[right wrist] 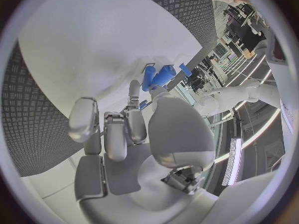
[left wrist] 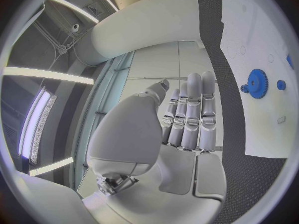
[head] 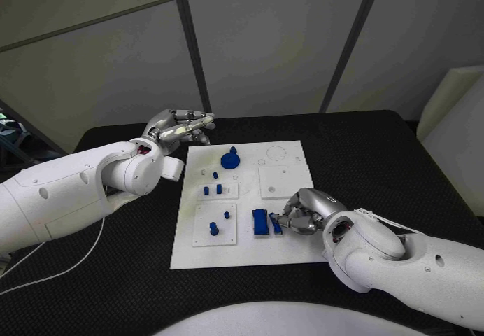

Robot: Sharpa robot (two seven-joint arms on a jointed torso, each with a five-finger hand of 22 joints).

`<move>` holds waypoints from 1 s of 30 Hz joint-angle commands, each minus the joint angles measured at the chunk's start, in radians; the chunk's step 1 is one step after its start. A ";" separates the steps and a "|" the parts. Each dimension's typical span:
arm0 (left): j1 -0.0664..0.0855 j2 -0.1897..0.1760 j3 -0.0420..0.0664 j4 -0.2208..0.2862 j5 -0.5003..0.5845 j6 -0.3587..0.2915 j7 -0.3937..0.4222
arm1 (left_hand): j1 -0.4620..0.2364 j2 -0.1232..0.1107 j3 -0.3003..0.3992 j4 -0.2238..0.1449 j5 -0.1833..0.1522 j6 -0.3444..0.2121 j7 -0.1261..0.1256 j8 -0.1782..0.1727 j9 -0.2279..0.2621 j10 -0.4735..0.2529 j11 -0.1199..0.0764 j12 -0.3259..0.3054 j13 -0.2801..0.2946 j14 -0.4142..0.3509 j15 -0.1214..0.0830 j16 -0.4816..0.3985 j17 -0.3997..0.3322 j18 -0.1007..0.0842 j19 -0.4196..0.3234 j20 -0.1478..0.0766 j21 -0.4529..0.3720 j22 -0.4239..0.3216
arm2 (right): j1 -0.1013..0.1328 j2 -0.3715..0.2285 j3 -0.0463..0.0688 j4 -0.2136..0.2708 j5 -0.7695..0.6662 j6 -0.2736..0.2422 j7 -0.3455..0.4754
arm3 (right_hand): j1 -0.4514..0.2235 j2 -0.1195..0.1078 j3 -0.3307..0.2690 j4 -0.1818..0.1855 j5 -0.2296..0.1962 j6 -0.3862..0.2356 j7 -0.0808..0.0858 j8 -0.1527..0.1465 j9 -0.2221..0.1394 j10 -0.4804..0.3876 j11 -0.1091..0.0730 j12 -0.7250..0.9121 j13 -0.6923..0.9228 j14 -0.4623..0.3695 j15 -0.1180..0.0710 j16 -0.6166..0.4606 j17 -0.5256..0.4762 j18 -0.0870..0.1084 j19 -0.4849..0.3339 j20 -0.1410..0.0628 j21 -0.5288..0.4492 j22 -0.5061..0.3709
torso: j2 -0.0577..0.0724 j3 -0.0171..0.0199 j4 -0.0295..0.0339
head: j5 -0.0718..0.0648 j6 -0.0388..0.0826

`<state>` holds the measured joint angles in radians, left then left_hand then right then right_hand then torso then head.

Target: Assemble the parts on the task board

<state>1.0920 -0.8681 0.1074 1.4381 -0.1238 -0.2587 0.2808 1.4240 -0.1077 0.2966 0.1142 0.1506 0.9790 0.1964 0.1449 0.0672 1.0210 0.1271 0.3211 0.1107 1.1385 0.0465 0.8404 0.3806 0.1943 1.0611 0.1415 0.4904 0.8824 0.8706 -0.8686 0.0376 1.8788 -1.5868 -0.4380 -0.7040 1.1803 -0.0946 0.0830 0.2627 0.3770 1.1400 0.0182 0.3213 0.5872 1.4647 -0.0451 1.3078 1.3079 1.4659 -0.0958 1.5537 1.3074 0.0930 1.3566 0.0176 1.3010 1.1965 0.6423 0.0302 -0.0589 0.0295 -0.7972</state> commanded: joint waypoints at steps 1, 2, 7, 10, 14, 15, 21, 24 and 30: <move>0.002 0.001 0.000 0.000 -0.004 0.013 0.001 | 0.002 0.007 -0.007 -0.001 0.001 -0.006 0.001 0.007 0.000 -0.009 -0.002 0.004 -0.001 -0.005 -0.001 -0.006 -0.002 -0.013 0.005 0.004 -0.003 -0.002 | 0.001 -0.003 0.000 0.004 -0.037 0.016 -0.049 | 0.046 0.004 0.004 -0.025 -0.017 0.000 -0.003 -0.001 0.003 0.028 -0.008 0.005 0.086 0.099 -0.011 0.003 0.238 -0.009 0.001 -0.007 -0.002 0.002 | 0.000 0.0001 0.0004 | -0.002 0.001; 0.002 0.001 0.000 0.000 -0.004 0.014 0.000 | 0.002 0.007 -0.007 -0.001 0.001 -0.006 0.001 0.007 0.000 -0.009 -0.002 0.004 -0.001 -0.005 -0.001 -0.006 -0.002 -0.013 0.005 0.004 -0.003 -0.002 | 0.001 -0.004 0.000 0.004 -0.038 0.018 -0.049 | 0.063 0.007 0.007 -0.035 -0.035 -0.001 -0.004 -0.001 0.004 0.028 -0.009 0.006 0.088 0.099 -0.012 0.003 0.238 -0.009 0.001 -0.008 -0.002 0.003 | 0.000 0.0001 0.0004 | -0.002 0.001; 0.002 0.001 0.000 -0.001 -0.004 0.014 0.000 | 0.002 0.007 -0.007 -0.001 0.001 -0.006 0.001 0.007 0.000 -0.009 -0.002 0.004 -0.001 -0.005 -0.001 -0.006 -0.002 -0.013 0.005 0.004 -0.003 -0.002 | 0.001 -0.004 0.000 0.007 -0.048 0.023 -0.048 | 0.101 0.016 0.020 -0.053 -0.058 -0.001 -0.007 -0.002 0.006 0.031 -0.011 0.014 0.093 0.100 -0.013 0.005 0.242 -0.010 0.004 -0.009 0.000 0.007 | 0.001 0.0002 0.0015 | -0.004 0.000; 0.002 0.002 0.000 -0.002 -0.004 0.014 0.000 | 0.002 0.007 -0.007 -0.001 0.001 -0.006 0.001 0.007 0.000 -0.009 -0.002 0.004 -0.001 -0.005 -0.001 -0.006 -0.002 -0.013 0.005 0.004 -0.003 -0.002 | 0.001 -0.004 0.000 0.008 -0.051 0.026 -0.048 | 0.103 0.017 0.021 -0.054 -0.058 0.000 -0.007 -0.002 0.006 0.032 -0.011 0.015 0.095 0.100 -0.013 0.006 0.242 -0.010 0.004 -0.009 0.001 0.008 | 0.000 0.0000 0.0012 | -0.005 0.000; 0.002 0.002 0.000 -0.002 -0.004 0.014 0.000 | 0.002 0.007 -0.007 -0.001 0.001 -0.006 0.001 0.007 0.000 -0.009 -0.002 0.004 -0.001 -0.005 -0.001 -0.006 -0.002 -0.013 0.005 0.004 -0.003 -0.002 | 0.001 -0.004 0.000 0.010 -0.053 0.029 -0.047 | 0.104 0.018 0.021 -0.054 -0.053 0.000 -0.007 -0.002 0.006 0.032 -0.011 0.016 0.095 0.100 -0.013 0.006 0.243 -0.011 0.005 -0.010 0.001 0.009 | 0.001 -0.0002 0.0002 | -0.006 0.001; 0.002 0.002 0.000 -0.003 -0.004 0.014 0.000 | 0.002 0.007 -0.007 -0.001 0.001 -0.006 0.001 0.007 0.000 -0.009 -0.002 0.004 -0.001 -0.005 -0.001 -0.006 -0.002 -0.013 0.005 0.004 -0.003 -0.002 | 0.001 -0.004 0.000 0.010 -0.053 0.029 -0.046 | 0.104 0.019 0.022 -0.053 -0.050 0.000 -0.007 -0.002 0.006 0.032 -0.011 0.017 0.096 0.100 -0.013 0.006 0.243 -0.011 0.004 -0.010 0.001 0.009 | 0.001 0.0000 0.0001 | -0.006 0.000; 0.002 0.002 0.000 -0.003 -0.004 0.014 0.000 | 0.004 0.007 -0.008 -0.001 0.001 -0.007 0.001 0.007 0.000 -0.010 -0.001 0.005 -0.002 -0.006 -0.001 -0.006 -0.002 -0.013 0.006 0.004 -0.004 -0.002 | 0.001 -0.006 0.000 0.014 -0.050 0.027 -0.043 | 0.104 0.018 0.022 -0.052 -0.038 0.000 -0.006 -0.003 0.006 0.032 -0.011 0.016 0.096 0.100 -0.013 0.006 0.243 -0.011 0.005 -0.010 0.002 0.010 | 0.001 -0.0003 0.0005 | -0.007 0.001; 0.002 0.002 0.000 -0.003 -0.004 0.015 -0.001 | 0.004 0.007 -0.008 -0.001 0.001 -0.007 0.001 0.007 0.000 -0.010 -0.001 0.005 -0.002 -0.006 -0.001 -0.006 -0.002 -0.013 0.006 0.004 -0.004 -0.002 | 0.001 -0.008 0.000 0.014 -0.049 0.024 -0.036 | 0.104 0.018 0.022 -0.052 -0.037 0.000 -0.006 -0.003 0.006 0.032 -0.011 0.016 0.096 0.100 -0.013 0.006 0.243 -0.011 0.005 -0.010 0.002 0.010 | 0.000 -0.0002 0.0007 | -0.007 0.001; 0.002 0.003 0.000 -0.004 -0.004 0.015 -0.001 | 0.004 0.007 -0.008 -0.001 0.001 -0.007 0.001 0.007 0.000 -0.010 -0.001 0.005 -0.002 -0.006 -0.001 -0.006 -0.002 -0.013 0.006 0.004 -0.004 -0.002 | 0.001 -0.012 0.000 0.015 -0.046 -0.013 0.005 | 0.067 -0.007 -0.011 -0.026 -0.101 -0.004 0.002 -0.005 0.007 0.024 -0.004 -0.007 0.082 0.098 -0.008 0.001 0.233 -0.009 -0.003 -0.007 -0.008 -0.001 | 0.000 -0.0003 0.0003 | -0.007 0.002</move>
<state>1.0920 -0.8661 0.1074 1.4343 -0.1238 -0.2565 0.2774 1.4240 -0.1078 0.2938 0.1114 0.1506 0.9790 0.1964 0.1449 0.0672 1.0174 0.1235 0.3211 0.1098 1.1384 0.0465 0.8404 0.3790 0.1943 1.0611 0.1415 0.4904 0.8810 0.8706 -0.8797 0.0376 1.8913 -1.6287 -0.4241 -0.7029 1.2559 -0.0992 0.0777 0.2351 0.2832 1.1399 0.0184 0.3214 0.5937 1.4685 -0.0485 1.3042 1.3079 1.4666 -0.1019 1.5537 1.3074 0.0929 1.3597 0.0137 1.2969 1.1981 0.6428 0.0299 -0.0582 0.0217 -0.7962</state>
